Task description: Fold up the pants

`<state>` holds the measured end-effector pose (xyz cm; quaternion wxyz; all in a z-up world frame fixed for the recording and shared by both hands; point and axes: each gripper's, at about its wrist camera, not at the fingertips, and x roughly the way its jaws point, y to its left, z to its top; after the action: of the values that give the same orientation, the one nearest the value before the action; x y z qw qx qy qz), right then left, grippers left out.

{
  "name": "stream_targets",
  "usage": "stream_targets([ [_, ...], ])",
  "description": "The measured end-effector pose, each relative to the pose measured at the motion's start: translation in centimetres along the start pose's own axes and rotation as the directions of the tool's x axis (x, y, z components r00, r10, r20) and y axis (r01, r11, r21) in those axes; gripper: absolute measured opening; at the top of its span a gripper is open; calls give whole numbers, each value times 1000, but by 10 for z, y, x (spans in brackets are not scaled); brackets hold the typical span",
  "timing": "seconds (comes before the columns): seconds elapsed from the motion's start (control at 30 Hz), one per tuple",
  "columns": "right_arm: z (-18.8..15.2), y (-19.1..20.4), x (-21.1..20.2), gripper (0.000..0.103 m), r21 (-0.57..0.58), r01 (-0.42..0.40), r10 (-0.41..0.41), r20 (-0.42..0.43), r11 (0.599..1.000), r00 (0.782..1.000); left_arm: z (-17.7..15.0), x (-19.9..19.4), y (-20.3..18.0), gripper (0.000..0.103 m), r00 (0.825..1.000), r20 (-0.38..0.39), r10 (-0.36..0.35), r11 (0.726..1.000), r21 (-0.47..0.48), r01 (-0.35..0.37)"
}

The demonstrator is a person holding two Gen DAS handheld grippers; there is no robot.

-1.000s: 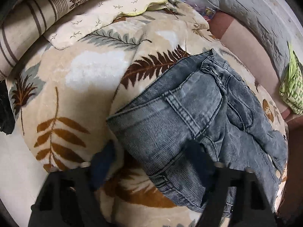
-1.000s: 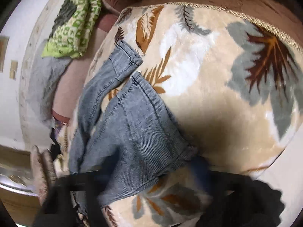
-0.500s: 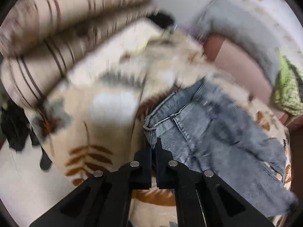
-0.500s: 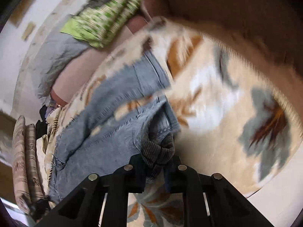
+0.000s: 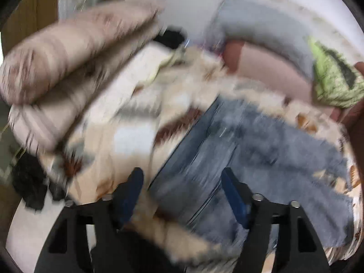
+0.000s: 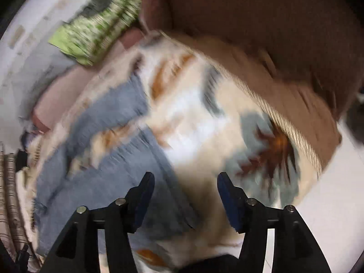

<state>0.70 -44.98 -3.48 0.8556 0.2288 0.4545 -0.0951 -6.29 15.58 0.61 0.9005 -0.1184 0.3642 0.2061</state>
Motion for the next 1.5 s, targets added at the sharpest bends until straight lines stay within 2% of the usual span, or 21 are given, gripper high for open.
stream_targets([
  [0.07,15,17,0,75,-25,-52,52,8,998,999,10,2,-16,82,999,26,-47,998,34,46],
  [0.13,33,36,19,76,-58,-102,100,-27,993,995,11,17,-29,83,998,-11,-69,996,58,70],
  [0.23,47,46,60,76,-124,4,-13,-70,992,997,0,64,-40,83,992,-124,-31,995,92,43],
  [0.3,54,49,88,76,-171,41,-59,-103,984,993,-22,103,-41,83,962,-271,32,991,131,4],
  [0.33,55,49,104,69,-185,36,-65,-156,982,986,-34,118,-37,85,945,-325,37,993,122,4],
  [0.37,53,50,120,45,-194,5,-49,-222,981,974,-37,116,-32,86,960,-280,12,995,94,15],
  [0.43,49,66,121,22,-313,40,-110,-209,949,972,-39,112,-32,86,968,-251,5,993,112,24],
  [0.5,48,84,102,20,-395,71,-137,-143,916,980,-39,113,-33,86,968,-250,7,993,118,24],
  [0.6,49,90,82,19,-413,138,-167,-34,900,985,-38,113,-36,87,968,-251,20,993,117,10],
  [0.67,42,80,106,25,-420,267,-301,-16,867,953,-35,115,-38,87,965,-262,32,992,123,0],
  [0.7,40,73,121,25,-429,281,-339,-62,858,939,-33,114,-36,87,961,-274,29,992,123,6],
  [0.73,37,65,126,27,-413,262,-317,-69,872,946,-29,109,-35,87,960,-278,20,993,121,15],
  [0.87,50,53,94,67,-310,186,-208,-40,933,977,5,89,-22,87,988,-153,-12,998,64,22],
  [0.93,68,45,80,74,-244,134,-143,-20,960,989,24,96,-21,87,988,-151,-30,999,34,36],
  [1.03,84,46,82,76,-185,45,-55,-45,982,997,43,124,-23,87,982,-184,-45,999,7,47],
  [1.23,102,60,143,76,-128,6,-28,-171,992,985,51,193,-28,87,937,-338,-83,994,-90,56],
  [1.3,97,75,153,70,-177,8,-43,-194,984,980,51,201,-31,86,933,-348,-94,993,-105,61],
  [1.37,94,95,157,31,-277,29,-87,-200,960,976,53,204,-40,48,936,-344,-74,997,-62,57],
  [1.4,93,101,156,26,-305,44,-109,-200,951,974,56,206,-45,35,930,-359,-82,997,-44,71],
  [1.43,93,108,153,11,-343,58,-131,-193,937,972,58,206,-49,33,929,-364,-72,997,-30,65],
  [1.5,95,116,144,11,-398,84,-165,-172,914,971,62,205,-54,32,933,-356,-61,998,-10,62],
])
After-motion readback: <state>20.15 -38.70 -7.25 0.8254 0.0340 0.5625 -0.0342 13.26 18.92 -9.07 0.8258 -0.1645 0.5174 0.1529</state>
